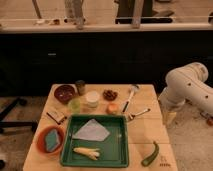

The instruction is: Place brush in purple bowl

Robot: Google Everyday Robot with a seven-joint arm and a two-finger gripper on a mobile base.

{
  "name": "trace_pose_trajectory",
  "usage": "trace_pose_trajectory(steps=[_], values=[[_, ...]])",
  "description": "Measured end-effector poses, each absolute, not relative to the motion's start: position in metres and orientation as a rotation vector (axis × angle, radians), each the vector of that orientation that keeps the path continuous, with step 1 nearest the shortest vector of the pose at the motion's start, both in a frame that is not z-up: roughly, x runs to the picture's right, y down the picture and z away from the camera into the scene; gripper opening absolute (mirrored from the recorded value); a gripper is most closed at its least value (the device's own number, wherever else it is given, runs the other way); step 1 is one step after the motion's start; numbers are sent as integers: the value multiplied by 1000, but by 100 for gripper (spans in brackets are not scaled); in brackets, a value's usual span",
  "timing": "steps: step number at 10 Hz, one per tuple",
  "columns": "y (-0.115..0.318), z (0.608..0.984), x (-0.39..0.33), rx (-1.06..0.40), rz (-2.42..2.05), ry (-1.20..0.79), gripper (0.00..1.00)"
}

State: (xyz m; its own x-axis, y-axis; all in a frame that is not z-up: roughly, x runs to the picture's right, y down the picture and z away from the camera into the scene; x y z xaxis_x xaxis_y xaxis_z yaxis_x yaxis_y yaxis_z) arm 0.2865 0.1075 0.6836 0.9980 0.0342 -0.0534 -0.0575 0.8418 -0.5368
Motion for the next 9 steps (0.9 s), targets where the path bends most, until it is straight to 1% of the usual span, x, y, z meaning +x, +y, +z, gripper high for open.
trace_pose_trajectory(steps=[6,9], values=[[107,683,287,-566,50,41,80],[104,682,285,-544,-41,-45,80]])
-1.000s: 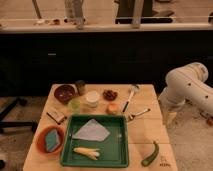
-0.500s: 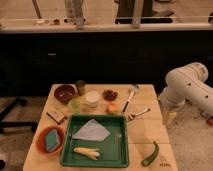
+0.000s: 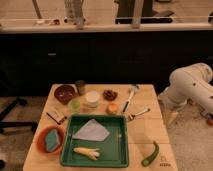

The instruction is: Place brush in purple bowl

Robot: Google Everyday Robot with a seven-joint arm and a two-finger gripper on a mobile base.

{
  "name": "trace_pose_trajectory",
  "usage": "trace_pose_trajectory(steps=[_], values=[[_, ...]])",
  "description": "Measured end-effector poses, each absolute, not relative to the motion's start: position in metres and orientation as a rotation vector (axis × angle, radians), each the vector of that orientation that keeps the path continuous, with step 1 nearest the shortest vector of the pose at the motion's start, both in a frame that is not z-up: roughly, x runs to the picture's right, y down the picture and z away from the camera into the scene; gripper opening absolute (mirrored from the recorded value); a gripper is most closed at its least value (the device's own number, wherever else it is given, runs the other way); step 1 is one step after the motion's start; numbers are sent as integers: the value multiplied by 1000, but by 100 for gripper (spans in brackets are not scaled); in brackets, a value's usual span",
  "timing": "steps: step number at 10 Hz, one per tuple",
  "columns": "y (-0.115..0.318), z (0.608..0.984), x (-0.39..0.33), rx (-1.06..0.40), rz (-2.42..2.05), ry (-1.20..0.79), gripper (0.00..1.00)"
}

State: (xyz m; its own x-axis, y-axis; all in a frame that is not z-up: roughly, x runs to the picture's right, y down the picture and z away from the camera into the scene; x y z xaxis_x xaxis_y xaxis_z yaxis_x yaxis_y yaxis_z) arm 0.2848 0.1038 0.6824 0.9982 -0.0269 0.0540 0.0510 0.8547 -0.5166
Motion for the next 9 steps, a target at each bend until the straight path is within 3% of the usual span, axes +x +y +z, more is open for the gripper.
trace_pose_trajectory(steps=[9], values=[[110,702,245,-540,-648,-178,80]])
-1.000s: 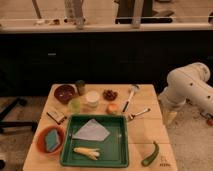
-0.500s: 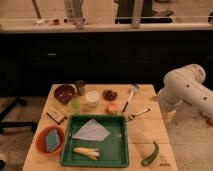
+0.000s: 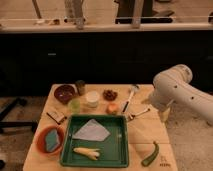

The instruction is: Place brush in purple bowl

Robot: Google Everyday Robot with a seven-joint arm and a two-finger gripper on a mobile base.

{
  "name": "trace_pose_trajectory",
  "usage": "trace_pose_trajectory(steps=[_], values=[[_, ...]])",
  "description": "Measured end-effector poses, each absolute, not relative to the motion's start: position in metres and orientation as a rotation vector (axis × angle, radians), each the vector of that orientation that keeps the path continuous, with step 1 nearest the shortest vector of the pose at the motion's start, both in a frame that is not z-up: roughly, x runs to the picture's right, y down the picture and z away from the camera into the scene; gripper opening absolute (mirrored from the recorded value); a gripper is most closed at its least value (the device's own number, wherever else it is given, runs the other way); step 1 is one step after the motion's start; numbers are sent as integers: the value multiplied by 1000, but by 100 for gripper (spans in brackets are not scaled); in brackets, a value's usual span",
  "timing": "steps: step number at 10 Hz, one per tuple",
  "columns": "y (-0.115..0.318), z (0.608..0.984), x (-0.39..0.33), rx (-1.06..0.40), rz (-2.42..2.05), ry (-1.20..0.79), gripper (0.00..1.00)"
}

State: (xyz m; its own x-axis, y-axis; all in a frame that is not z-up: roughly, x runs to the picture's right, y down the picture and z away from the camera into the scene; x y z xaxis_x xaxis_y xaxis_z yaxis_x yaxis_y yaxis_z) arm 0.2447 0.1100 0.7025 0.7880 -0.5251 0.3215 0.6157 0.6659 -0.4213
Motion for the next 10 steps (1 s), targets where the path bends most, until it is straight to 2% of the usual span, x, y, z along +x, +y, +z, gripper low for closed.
trace_pose_trajectory(steps=[4,7,10], values=[[106,706,239,-510,-684,-182,80],[87,727,206,-457,-812,-249,80],[83,748,194,-465,-921,-321,80]])
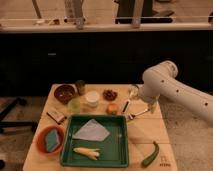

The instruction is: Place brush in purple bowl

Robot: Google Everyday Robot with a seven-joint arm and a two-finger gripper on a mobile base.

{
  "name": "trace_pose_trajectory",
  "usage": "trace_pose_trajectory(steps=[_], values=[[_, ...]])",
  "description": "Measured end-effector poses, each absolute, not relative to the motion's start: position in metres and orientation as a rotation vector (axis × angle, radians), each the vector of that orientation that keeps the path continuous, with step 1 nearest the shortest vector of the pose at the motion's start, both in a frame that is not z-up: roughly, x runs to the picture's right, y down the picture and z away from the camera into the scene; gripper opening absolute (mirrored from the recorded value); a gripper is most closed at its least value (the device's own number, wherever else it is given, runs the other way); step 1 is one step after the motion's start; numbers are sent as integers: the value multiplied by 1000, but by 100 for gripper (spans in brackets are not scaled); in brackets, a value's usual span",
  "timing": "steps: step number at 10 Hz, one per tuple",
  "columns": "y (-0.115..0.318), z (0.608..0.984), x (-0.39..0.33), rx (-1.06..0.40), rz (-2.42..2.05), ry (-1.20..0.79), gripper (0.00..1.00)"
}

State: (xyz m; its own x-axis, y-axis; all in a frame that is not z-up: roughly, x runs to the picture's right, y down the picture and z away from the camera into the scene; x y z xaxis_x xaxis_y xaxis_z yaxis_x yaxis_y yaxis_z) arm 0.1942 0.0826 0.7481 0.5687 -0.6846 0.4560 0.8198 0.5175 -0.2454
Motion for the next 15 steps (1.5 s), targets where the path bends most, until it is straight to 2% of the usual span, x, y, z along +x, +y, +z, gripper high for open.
trace_pose_trajectory(steps=[3,8,12,15], values=[[79,770,185,-467,-995,-364,80],[81,770,189,-469,-994,-358,80],[74,777,179,-427,-1026,-245,80],[47,814,152,-440,-1097,-239,80]])
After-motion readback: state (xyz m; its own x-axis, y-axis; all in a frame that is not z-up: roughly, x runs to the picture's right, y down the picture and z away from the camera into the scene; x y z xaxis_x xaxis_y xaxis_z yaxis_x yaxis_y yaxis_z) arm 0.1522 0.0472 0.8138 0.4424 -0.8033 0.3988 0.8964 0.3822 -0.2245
